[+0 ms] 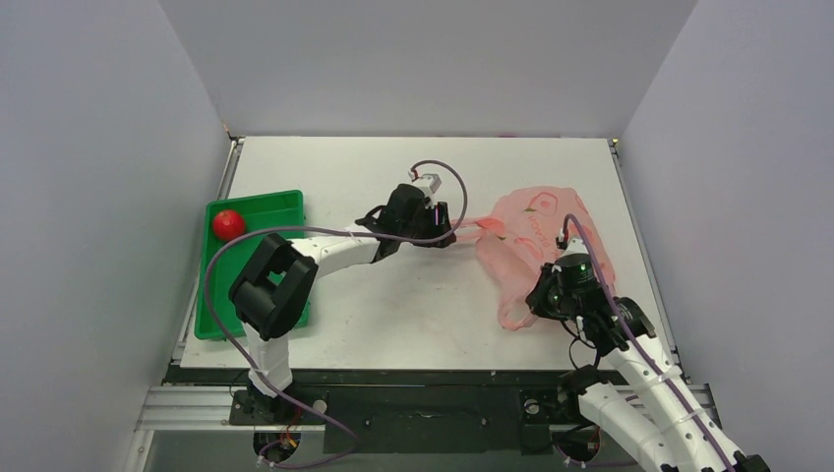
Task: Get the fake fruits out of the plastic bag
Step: Adjust the plastic bag at the center of the board.
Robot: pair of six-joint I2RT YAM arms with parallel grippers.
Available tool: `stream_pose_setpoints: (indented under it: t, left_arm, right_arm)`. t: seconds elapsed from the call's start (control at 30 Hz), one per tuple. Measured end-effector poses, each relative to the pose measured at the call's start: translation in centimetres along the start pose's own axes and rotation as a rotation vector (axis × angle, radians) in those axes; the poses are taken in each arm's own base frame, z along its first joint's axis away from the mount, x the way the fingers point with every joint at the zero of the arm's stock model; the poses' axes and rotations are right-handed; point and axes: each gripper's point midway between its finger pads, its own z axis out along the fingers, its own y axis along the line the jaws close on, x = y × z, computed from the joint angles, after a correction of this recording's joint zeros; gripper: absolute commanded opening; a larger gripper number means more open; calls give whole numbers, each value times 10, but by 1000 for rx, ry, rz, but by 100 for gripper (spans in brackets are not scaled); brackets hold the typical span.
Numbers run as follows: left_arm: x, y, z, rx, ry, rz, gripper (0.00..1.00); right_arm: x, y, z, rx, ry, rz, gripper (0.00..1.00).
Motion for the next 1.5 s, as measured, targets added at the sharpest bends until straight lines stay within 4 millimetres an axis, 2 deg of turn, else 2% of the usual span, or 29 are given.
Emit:
stream_pose_setpoints:
  t: [0.03, 0.1, 0.13, 0.2, 0.3, 0.4, 0.57, 0.7, 0.87, 1.03, 1.07, 1.1, 1.13, 1.17, 1.3, 1.4, 1.5]
  left_arm:
    - [1, 0, 4, 10, 9, -12, 43]
    - [-1, 2, 13, 20, 22, -30, 27]
    - [-4, 3, 17, 25, 22, -37, 11]
    - [-18, 5, 27, 32, 11, -40, 0]
    - [-50, 8, 35, 16, -29, -16, 0]
    - [-82, 18, 30, -39, -98, 27, 0]
    - [-116, 45, -1, -143, -198, 53, 0]
    - [-135, 51, -32, -161, -249, 68, 0]
    - [-141, 50, -54, -161, -279, 90, 0]
    - [-120, 57, -64, -171, -247, 103, 0]
    - [-117, 57, -65, -168, -240, 106, 0]
    - [-115, 57, -65, -164, -235, 108, 0]
    - [-114, 56, -67, -154, -231, 110, 0]
    - [-113, 55, -69, -146, -229, 111, 0]
    - [-118, 62, -81, -125, -244, 97, 0]
    - [-121, 66, -86, -93, -257, 62, 0]
    - [-111, 64, -84, -62, -237, 29, 0]
  right_arm:
    - [1, 0, 1, 0, 5, -1, 1]
    - [2, 1, 3, -1, 18, -2, 0]
    - [2, 1, 4, 0, 24, -3, 0]
    - [3, 2, 6, 1, 35, -5, 0]
    - [6, 0, 11, 21, 60, -7, 0]
    - [7, -11, 17, 103, 95, -10, 0]
    - [13, -25, 37, 232, 189, -32, 0]
    - [9, -23, 41, 244, 174, -44, 0]
    - [-16, -19, 28, 235, 51, -13, 0]
    - [-39, -17, -4, 200, -94, 28, 1]
    - [-41, -17, -9, 198, -106, 29, 4]
    - [-41, -17, -12, 200, -105, 27, 14]
    - [-40, -17, -14, 203, -99, 23, 19]
    - [-37, -19, -16, 212, -85, 20, 28]
    - [-18, -36, -21, 287, 1, -20, 51]
    - [-19, -38, -31, 298, 26, -65, 61]
    - [-36, -23, -40, 249, 2, -136, 69]
